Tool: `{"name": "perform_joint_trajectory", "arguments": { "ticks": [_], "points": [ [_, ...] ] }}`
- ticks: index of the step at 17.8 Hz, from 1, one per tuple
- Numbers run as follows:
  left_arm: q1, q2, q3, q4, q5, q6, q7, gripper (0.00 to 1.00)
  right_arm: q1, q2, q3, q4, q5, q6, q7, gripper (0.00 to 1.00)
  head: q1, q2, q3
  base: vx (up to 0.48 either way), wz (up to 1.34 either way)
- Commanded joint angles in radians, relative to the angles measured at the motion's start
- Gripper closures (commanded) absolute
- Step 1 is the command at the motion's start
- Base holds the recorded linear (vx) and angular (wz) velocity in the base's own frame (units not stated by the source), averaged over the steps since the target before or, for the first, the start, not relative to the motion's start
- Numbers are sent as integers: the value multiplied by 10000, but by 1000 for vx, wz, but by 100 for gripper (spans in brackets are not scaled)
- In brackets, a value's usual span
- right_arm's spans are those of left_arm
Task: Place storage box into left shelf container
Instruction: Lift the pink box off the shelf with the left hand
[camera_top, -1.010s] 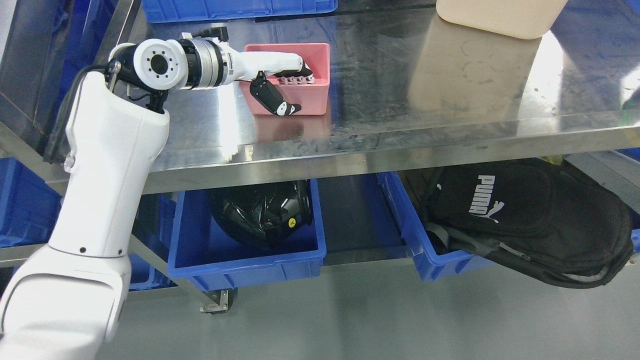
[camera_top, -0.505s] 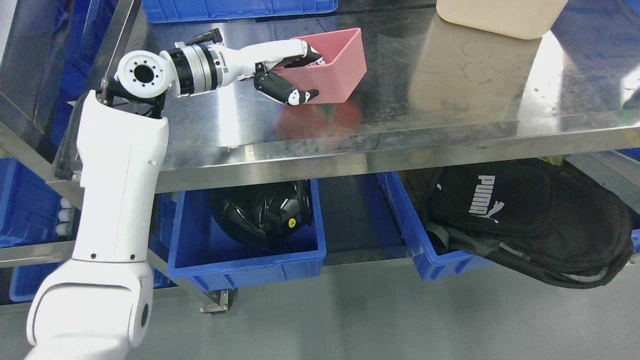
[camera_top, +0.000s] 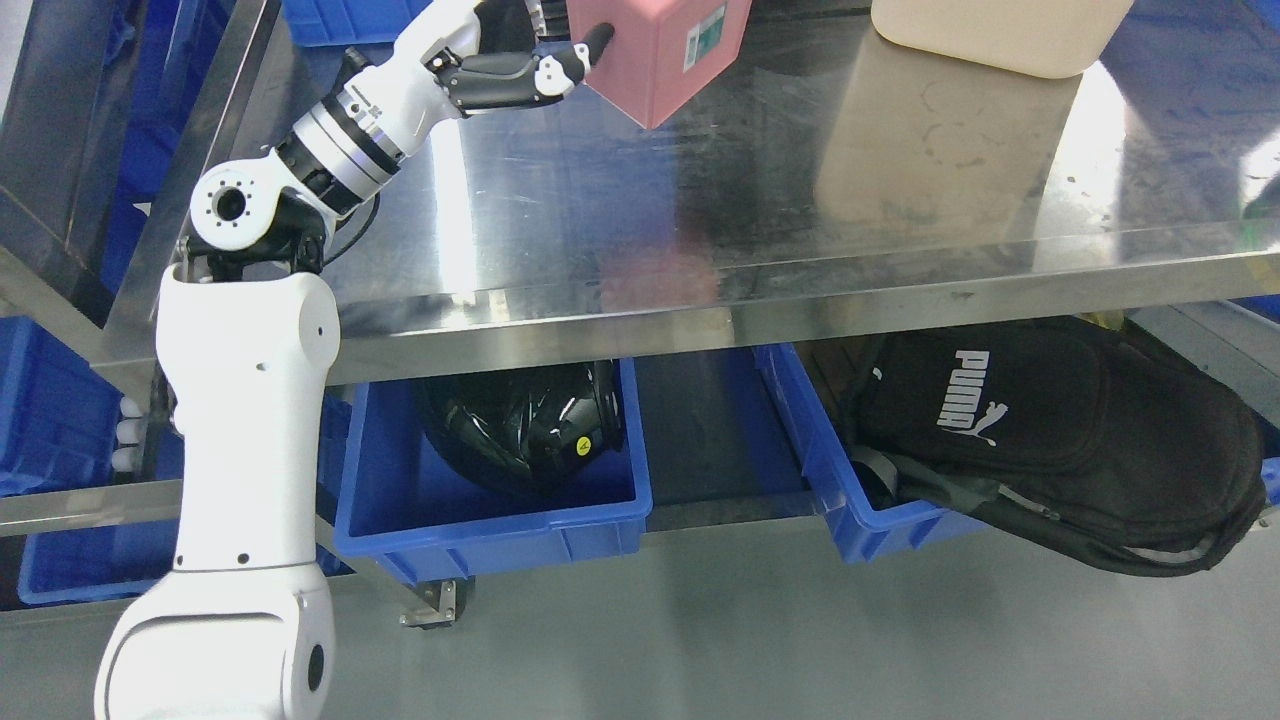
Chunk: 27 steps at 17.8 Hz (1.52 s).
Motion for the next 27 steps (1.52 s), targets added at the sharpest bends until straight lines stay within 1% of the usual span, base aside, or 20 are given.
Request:
{"name": "perform_joint_trajectory", "arguments": {
  "ticks": [1, 2, 3, 4, 5, 6, 9, 13, 17, 19, 24, 27],
  "points": [
    [1797, -39, -110, -3222, 2033, -1209, 2871, 99, 92, -174, -46, -175, 15, -6, 6, 0, 0, 0, 0, 0, 0],
    [2149, -39, -782, -3650, 2018, -1762, 4629, 99, 92, -174, -46, -175, 15, -6, 6, 0, 0, 0, 0, 0, 0],
    [2517, -39, -1503, -4110, 2018, -1950, 6028, 99, 92, -174, -46, -175, 15, -6, 6, 0, 0, 0, 0, 0, 0],
    [2839, -39, -2239, -4433, 2003, -2043, 7166, 99, 92, -174, -46, -175, 15, -6, 6, 0, 0, 0, 0, 0, 0],
    [2979, -39, -2839, -4482, 1972, -2332, 7997, 98, 92, -174, -46, -175, 15, -6, 6, 0, 0, 0, 0, -1, 10],
    [3011, -39, -3179, -4482, 1972, -2533, 8431, 99, 92, -174, -46, -175, 15, -6, 6, 0, 0, 0, 0, -1, 10],
    [3271, -39, -3290, -4482, 1972, -2688, 8451, 99, 92, -174, -46, -175, 15, -6, 6, 0, 0, 0, 0, -15, 49],
    [3624, -39, -2906, -4482, 1972, -2704, 8435, 98, 92, -174, -46, -175, 15, -6, 6, 0, 0, 0, 0, -71, 243],
    [4253, -39, -2968, -4482, 1972, -2566, 7961, 98, 92, -174, -46, -175, 15, -6, 6, 0, 0, 0, 0, -56, 539],
    [4483, -39, -2968, -4482, 1972, -2520, 7731, 98, 92, -174, -46, -175, 15, -6, 6, 0, 0, 0, 0, -34, 759],
    [5081, -39, -2846, -4482, 1972, -2550, 7714, 98, 92, -174, -46, -175, 15, -6, 6, 0, 0, 0, 0, -44, 930],
    [5373, -39, -2142, -4482, 1972, -2535, 7684, 98, 92, -174, -46, -175, 15, -6, 6, 0, 0, 3, 0, 75, 1533]
  ]
}}
